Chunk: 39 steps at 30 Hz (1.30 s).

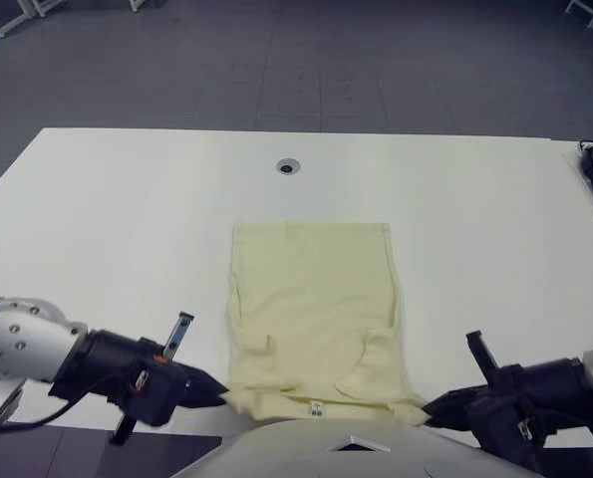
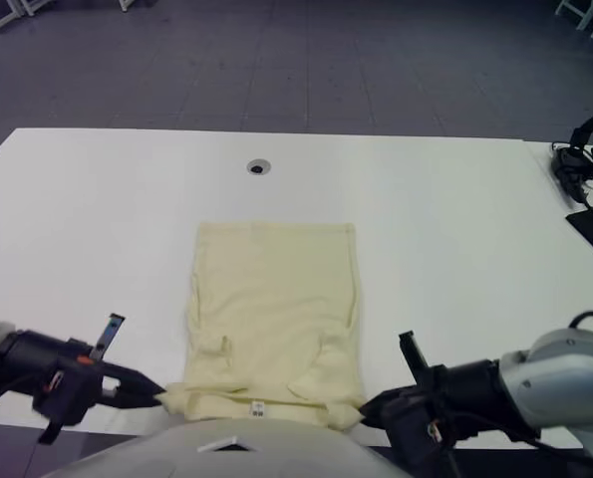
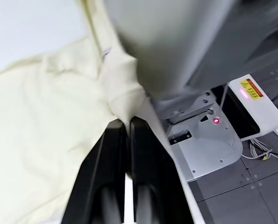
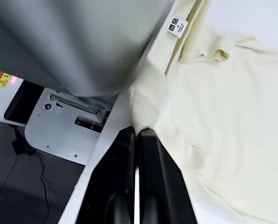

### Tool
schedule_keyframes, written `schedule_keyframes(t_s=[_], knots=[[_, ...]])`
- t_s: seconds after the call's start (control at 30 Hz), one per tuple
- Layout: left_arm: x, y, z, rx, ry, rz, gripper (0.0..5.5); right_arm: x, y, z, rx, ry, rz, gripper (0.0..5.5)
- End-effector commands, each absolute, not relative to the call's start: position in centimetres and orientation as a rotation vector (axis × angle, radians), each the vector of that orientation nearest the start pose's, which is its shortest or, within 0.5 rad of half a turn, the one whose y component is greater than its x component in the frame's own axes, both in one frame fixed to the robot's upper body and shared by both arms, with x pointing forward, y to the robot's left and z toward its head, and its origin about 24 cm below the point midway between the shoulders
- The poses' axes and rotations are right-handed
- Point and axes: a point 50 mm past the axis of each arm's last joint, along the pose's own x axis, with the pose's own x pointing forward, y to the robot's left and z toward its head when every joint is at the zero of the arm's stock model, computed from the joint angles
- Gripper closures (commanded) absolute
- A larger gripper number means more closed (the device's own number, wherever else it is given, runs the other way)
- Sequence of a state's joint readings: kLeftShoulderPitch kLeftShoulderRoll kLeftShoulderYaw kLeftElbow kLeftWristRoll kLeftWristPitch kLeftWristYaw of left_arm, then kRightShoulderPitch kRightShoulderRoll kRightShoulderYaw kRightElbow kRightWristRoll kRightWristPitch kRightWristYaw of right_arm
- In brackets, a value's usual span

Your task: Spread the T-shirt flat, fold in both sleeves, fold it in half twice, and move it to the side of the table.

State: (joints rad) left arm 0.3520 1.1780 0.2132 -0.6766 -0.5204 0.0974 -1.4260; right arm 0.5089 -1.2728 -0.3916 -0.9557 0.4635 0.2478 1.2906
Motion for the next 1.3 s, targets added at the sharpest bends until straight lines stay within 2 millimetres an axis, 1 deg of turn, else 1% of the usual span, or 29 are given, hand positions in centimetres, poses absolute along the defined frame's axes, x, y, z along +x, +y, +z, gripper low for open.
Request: schedule_keyframes(t_s=[0.03, 0.1, 0.23, 0.33, 0.43, 0.53, 0.67, 0.77, 0.97, 1.1, 1.23, 1.3], knots=[[18.2, 21.4, 15.2, 0.603, 0.335, -1.593, 5.48, 16.1, -19.1, 18.2, -0.927, 0.410, 1.595, 5.50], [20.6, 21.5, 14.7, 0.569, 0.315, -1.531, 5.48, 18.6, -19.1, 18.2, -0.919, 0.407, 1.568, 5.50], [23.9, 21.2, 14.0, 0.529, 0.320, -1.443, 5.48, 22.7, -18.7, 18.2, -0.901, 0.399, 1.507, 5.50], [26.4, 20.5, 13.8, 0.512, 0.289, -1.379, 5.48, 24.7, -18.5, 17.6, -0.880, 0.452, 1.515, 5.50], [28.1, 19.9, 13.2, 0.532, 0.289, -1.352, 5.48, 26.7, -18.3, 16.9, -0.885, 0.486, 1.497, 5.50], [29.6, 19.7, 12.5, 0.569, 0.307, -1.308, 5.48, 28.6, -18.0, 16.4, -0.895, 0.500, 1.467, 5.50], [31.4, 19.3, 11.9, 0.618, 0.286, -1.238, 5.48, 30.5, -18.3, 15.4, -0.938, 0.533, 1.412, 5.50], [32.1, 19.3, 11.5, 0.648, 0.282, -1.222, 5.48, 31.6, -18.4, 15.1, -0.961, 0.539, 1.375, 5.50], [32.7, 19.5, 11.3, 0.690, 0.266, -1.197, 5.48, 33.7, -18.7, 14.9, -1.011, 0.516, 1.283, 5.50], [32.9, 19.8, 11.3, 0.712, 0.255, -1.182, 5.48, 34.9, -17.8, 15.3, -0.952, 0.430, 1.252, 5.50], [33.1, 20.0, 11.8, 0.715, 0.227, -1.169, 5.48, 35.6, -17.6, 15.2, -1.017, 0.402, 1.242, 5.50], [33.2, 20.1, 11.9, 0.718, 0.222, -1.160, 5.48, 35.9, -17.2, 15.1, -1.021, 0.392, 1.243, 5.50]])
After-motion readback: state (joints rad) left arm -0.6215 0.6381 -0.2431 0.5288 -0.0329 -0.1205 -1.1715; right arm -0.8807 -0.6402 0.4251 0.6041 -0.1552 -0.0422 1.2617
